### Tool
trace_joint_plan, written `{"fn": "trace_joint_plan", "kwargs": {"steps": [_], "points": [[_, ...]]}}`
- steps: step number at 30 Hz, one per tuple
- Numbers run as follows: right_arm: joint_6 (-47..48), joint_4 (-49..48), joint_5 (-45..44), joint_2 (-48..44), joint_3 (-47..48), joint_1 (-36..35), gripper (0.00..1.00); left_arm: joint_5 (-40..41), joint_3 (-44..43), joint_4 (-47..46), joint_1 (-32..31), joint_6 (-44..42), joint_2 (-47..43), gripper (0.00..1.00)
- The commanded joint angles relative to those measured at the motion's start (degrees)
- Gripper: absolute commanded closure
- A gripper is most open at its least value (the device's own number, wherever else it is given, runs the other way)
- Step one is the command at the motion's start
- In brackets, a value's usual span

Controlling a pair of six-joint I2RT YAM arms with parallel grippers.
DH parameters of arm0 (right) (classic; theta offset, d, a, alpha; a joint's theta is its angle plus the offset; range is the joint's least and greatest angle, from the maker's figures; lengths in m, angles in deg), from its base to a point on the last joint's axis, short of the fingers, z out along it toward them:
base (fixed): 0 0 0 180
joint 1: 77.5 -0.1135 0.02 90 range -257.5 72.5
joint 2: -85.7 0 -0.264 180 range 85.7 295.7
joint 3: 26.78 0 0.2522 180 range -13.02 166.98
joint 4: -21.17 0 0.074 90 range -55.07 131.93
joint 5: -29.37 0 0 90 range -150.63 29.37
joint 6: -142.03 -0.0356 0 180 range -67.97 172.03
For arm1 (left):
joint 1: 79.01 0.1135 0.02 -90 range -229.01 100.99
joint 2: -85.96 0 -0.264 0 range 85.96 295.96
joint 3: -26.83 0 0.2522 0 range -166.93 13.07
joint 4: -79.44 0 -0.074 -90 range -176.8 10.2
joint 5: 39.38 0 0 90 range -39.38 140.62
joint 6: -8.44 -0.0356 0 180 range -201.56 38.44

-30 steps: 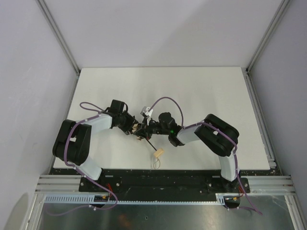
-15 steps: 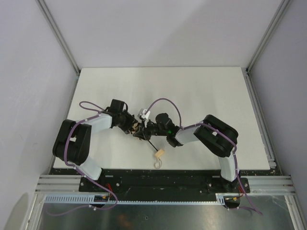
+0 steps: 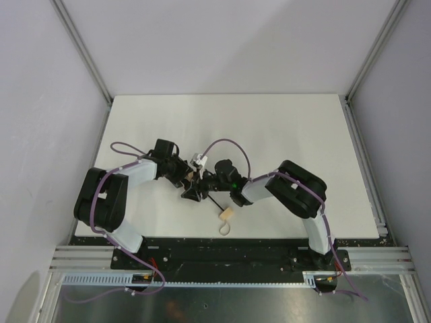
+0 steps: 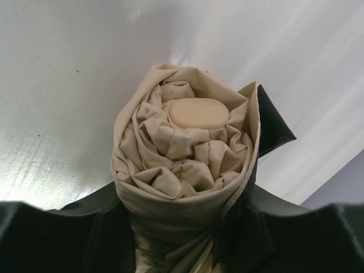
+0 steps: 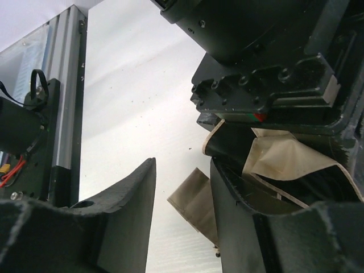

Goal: Put away the umbrella

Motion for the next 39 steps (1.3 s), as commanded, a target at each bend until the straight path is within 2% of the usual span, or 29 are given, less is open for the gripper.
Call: {"fn": "trace_joint_plan", "kwargs": {"steps": [1, 5, 6, 8, 10, 16, 19, 23, 25, 28, 32, 33, 36, 39], "points": [[-2.4, 4.8, -1.8, 3.9, 1.6, 0.0, 0.52, 3.0, 0.8, 5.5, -0.1, -2.0, 1.7, 1.0], [-4.7, 4.9, -2.0, 4.9, 1.7, 0.4, 0.58, 3.0, 0.9, 5.5, -0.1, -2.3, 1.4, 1.0], [-5.1, 5.2, -2.7, 4.8, 1.7, 0.4, 0.66, 3.0, 1.0, 5.5, -0.2, -2.3, 1.4, 1.0], [-4.4, 6.6, -7.1, 4.4, 1.7, 0.1, 0.88, 2.8, 1.0, 5.4, -0.1, -2.2, 1.5, 1.0], [0.0, 8.1, -12.4, 4.0, 1.7, -1.0, 0.97, 2.2, 0.8, 5.4, -0.1, -2.2, 1.7, 1.0], [20.4, 8.8, -32.7, 4.7, 1.6, -6.8, 1.0, -0.3, 0.9, 5.6, 0.0, -2.0, 2.5, 1.0], [31.5, 3.3, -44.4, 8.6, 1.2, -9.2, 1.0, -1.6, 1.1, 5.9, 0.3, -1.9, 3.3, 1.0], [40.5, -1.2, -51.2, 12.3, 1.0, -11.6, 1.0, -2.2, 1.2, 6.1, 0.4, -2.2, 4.0, 1.0], [41.9, -1.4, -53.5, 12.1, 0.9, -13.6, 1.0, -2.0, 1.5, 6.1, 0.4, -2.3, 4.0, 1.0], [36.2, 1.4, -49.1, 7.6, 0.4, -13.5, 1.0, -1.9, 1.5, 6.1, 0.5, -2.6, 4.0, 1.0], [24.2, 9.8, -32.4, -5.1, 1.1, -11.2, 1.0, -1.9, 0.8, 6.1, 0.5, -3.9, 3.9, 1.0], [20.8, 12.8, -27.7, -8.2, 2.1, -10.5, 0.96, -1.8, 0.5, 6.1, 0.6, -4.6, 3.6, 1.0], [10.3, 18.0, -13.4, -15.6, 4.3, -6.7, 0.76, -1.4, -0.7, 6.0, 0.5, -6.1, 2.3, 1.0], [-0.5, 21.1, -4.3, -21.3, 4.8, -2.1, 0.65, -1.3, -2.3, 5.4, 0.5, -8.3, 0.4, 1.0]]}}
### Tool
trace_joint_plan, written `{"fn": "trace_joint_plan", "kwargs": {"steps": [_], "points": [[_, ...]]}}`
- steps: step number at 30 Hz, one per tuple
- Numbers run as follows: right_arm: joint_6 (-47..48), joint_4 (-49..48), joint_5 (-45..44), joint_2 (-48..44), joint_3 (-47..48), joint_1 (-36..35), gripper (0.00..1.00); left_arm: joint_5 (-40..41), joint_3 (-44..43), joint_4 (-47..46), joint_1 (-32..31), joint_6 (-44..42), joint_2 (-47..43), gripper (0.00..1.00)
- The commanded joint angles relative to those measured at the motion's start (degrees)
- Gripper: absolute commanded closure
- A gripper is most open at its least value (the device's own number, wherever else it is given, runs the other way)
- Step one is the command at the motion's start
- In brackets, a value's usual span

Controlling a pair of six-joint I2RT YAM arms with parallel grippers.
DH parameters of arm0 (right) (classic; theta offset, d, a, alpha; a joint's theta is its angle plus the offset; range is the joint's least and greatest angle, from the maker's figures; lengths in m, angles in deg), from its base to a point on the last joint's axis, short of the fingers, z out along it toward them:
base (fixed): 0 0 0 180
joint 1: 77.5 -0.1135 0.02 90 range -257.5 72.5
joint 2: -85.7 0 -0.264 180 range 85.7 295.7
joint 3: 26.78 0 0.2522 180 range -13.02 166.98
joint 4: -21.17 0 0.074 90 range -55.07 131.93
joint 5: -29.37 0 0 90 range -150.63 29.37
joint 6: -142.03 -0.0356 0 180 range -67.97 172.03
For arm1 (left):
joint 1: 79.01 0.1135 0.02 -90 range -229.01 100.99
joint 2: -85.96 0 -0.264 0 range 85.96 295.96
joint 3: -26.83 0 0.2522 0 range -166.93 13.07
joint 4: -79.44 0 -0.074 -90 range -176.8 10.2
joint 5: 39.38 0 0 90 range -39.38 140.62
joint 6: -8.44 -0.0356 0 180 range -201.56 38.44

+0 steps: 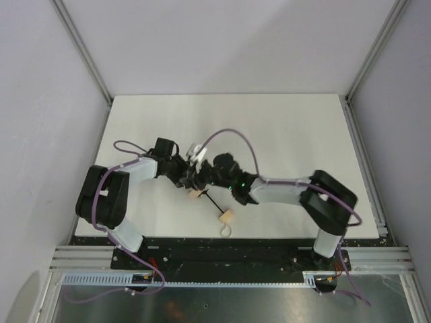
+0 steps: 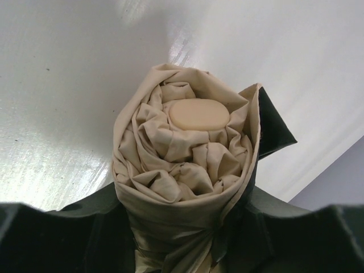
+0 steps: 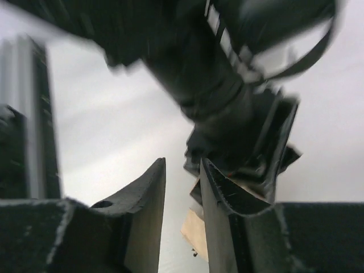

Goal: Put away the umbrella

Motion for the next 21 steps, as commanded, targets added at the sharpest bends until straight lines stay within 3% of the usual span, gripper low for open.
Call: {"fn": "trace_joint_plan", "kwargs": {"steps": [1, 5, 12, 17, 19, 21], "points": [[-19.2, 6.7, 19.6, -10.4, 2.9, 6.4, 0.63, 3.3, -1.7, 5.0, -0.1, -6.6, -2.1, 1.0], [-24.1, 13.1, 22.1, -16.7, 2.2, 11.1, 0.57, 1.5, -4.0, 3.4, -0.1, -9.3, -4.9, 1.0], [-27.7, 35.9, 25.7, -22.8, 0.4, 24.3, 0.45, 2.7, -8.6, -3.0, -0.5, -18.2, -14.5, 1.0], [-27.0, 57.7, 14.6, -27.1, -0.2, 25.6, 0.43, 4.2, -12.1, -7.1, -0.5, -22.8, -21.8, 1.0], [-32.3, 61.4, 8.5, -28.2, -1.8, 23.4, 0.48, 4.7, -12.7, -8.8, -0.5, -21.9, -23.8, 1.0], [-42.4, 60.5, 6.4, -29.7, -5.1, 21.2, 0.7, 5.7, -12.9, -10.6, -0.4, -19.8, -25.4, 1.0]]}}
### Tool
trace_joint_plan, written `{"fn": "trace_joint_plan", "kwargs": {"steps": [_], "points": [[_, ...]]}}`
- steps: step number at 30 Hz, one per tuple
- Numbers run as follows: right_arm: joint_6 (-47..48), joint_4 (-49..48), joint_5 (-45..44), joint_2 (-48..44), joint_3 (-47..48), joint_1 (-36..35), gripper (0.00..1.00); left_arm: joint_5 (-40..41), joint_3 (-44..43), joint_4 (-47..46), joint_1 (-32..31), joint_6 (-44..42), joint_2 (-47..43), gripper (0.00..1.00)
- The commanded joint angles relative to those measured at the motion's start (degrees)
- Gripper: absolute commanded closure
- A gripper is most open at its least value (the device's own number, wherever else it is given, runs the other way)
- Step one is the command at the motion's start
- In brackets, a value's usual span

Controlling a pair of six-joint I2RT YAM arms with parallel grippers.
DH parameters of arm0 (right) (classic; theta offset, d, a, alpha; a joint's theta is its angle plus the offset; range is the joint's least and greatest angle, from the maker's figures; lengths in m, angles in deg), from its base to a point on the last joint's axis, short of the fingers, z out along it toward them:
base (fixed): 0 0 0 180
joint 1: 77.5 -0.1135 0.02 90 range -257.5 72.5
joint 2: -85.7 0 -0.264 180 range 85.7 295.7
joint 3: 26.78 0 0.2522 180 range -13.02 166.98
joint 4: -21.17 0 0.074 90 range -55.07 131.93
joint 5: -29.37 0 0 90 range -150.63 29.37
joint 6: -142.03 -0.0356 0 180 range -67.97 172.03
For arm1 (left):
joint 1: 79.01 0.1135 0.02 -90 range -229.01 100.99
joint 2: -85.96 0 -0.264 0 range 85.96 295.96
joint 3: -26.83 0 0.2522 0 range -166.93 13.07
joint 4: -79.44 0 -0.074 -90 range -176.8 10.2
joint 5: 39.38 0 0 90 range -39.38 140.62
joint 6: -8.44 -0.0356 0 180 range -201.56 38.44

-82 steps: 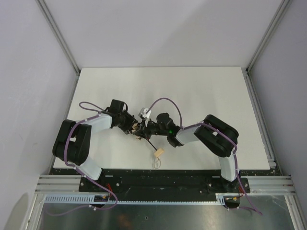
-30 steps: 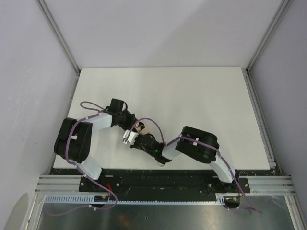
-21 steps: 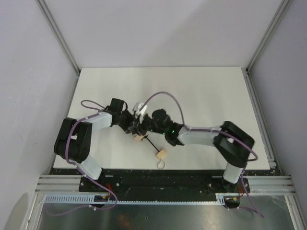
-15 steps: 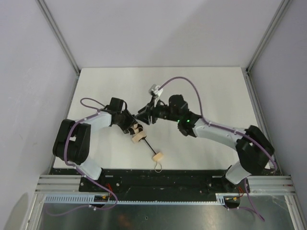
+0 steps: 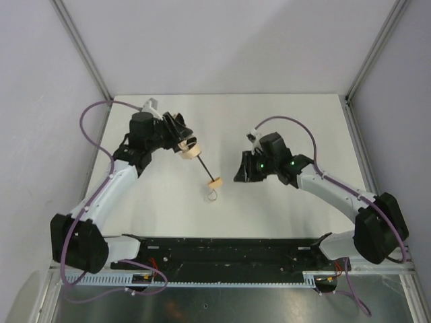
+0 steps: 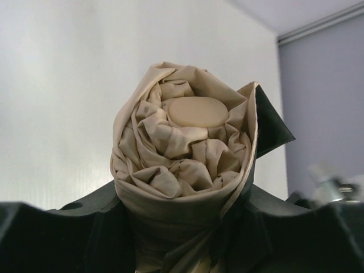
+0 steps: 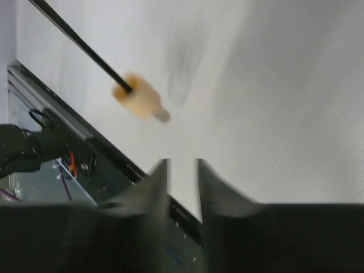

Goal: Put away the umbrella

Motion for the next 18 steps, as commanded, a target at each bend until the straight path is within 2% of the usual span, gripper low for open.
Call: {"fn": "trace_joint_plan", "kwargs": {"steps": [1, 2, 4, 7, 10, 14, 18], "points": [[-18.5, 7.4, -8.0, -4.7, -5.5, -5.1, 0.85, 2.1, -2.8, -8.0, -0.3, 0.7, -4.8, 1.0], [-23.1, 4.9, -9.3, -5.2, -7.1, -6.7, 0.93, 2.2, -2.7, -9.0, -0.3, 1.6, -5.1, 1.0], [-30.1, 1.4, -13.1, -5.3, -8.5, -9.7, 0.98, 2.7, -2.5, -10.7, -0.3, 3.2, -5.6, 1.0], [-37.1, -2.6, -16.1, -3.9, -9.2, -11.6, 1.0, 2.5, -2.1, -13.4, -0.3, 4.6, -6.0, 1.0], [-40.3, -9.1, -18.5, -1.7, -9.2, -13.2, 1.0, 1.6, -1.3, -14.9, -0.3, 6.5, -6.6, 1.0], [-40.1, -18.5, -19.0, 5.2, -4.5, -13.3, 1.0, -1.4, 0.6, -15.7, -0.3, 9.6, -7.4, 1.0], [-29.8, -19.3, -23.7, 12.6, 9.9, -13.1, 1.0, -4.7, 4.2, -15.8, -0.5, 12.6, -8.3, 1.0]]}}
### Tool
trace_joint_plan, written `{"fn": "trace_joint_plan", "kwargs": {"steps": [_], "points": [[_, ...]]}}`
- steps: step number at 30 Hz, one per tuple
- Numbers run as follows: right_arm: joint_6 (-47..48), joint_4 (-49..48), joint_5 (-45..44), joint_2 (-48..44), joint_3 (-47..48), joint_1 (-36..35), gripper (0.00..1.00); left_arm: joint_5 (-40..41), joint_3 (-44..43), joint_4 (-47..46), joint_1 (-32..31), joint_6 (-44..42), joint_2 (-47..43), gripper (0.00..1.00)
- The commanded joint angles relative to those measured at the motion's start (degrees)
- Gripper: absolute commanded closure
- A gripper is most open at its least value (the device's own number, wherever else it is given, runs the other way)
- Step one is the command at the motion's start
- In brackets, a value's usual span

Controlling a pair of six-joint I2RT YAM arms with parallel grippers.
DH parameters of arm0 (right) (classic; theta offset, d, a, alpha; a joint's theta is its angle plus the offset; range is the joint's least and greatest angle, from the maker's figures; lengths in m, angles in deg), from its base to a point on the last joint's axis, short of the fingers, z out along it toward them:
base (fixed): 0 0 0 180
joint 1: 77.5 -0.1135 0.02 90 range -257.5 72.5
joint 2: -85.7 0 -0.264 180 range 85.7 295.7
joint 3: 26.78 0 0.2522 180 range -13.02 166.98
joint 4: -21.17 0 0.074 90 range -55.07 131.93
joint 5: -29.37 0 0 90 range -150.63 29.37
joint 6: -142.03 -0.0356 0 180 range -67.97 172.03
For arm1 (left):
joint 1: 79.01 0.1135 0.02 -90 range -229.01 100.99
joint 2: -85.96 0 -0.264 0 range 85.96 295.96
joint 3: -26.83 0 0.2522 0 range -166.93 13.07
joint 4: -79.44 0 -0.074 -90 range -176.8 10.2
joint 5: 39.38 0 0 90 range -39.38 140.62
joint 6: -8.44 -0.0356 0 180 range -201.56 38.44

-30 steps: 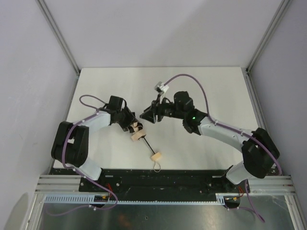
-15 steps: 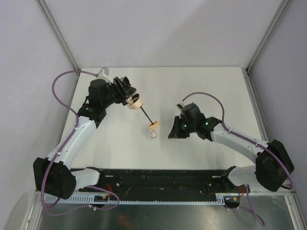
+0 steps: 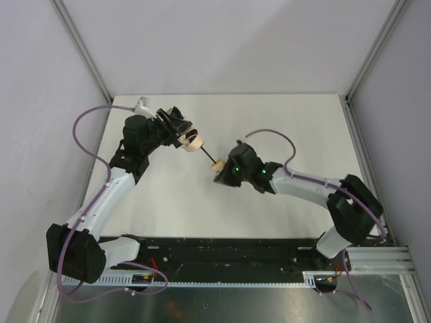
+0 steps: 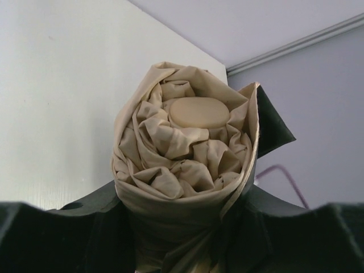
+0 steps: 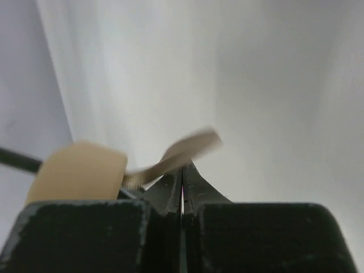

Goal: Put away the umbrella

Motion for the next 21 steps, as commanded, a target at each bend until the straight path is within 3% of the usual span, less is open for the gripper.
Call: {"fn": "trace_joint_plan", "kwargs": {"steps": [1, 5, 10, 15, 18, 21], "points": [[9.1, -10.6, -5.6, 5.8, 15.9, 0.1, 1.0, -4.9, 3.4, -4.9, -0.6, 5.1, -3.3, 1.0], [15.4, -9.0, -1.7, 10.9, 26.1, 1.2, 1.0, -5.7, 7.0, -5.1, -1.3, 6.1, -4.0, 1.0], [15.0, -2.6, 2.2, 12.9, 28.8, 1.2, 1.0, -5.4, 8.8, -6.3, -2.6, 7.4, -2.9, 1.0], [17.7, 4.5, -2.5, 7.1, 16.3, 1.9, 0.99, -4.7, 5.4, 0.3, -1.2, 4.5, 2.4, 1.0], [21.4, 1.8, 3.2, 3.0, 5.9, 6.0, 0.93, -8.8, 4.6, 1.7, -0.7, 2.4, 8.4, 0.96], [24.9, -2.7, 10.4, -0.5, -1.4, 10.0, 0.86, -11.2, 4.4, 1.8, -0.7, -0.1, 13.9, 0.84]]}}
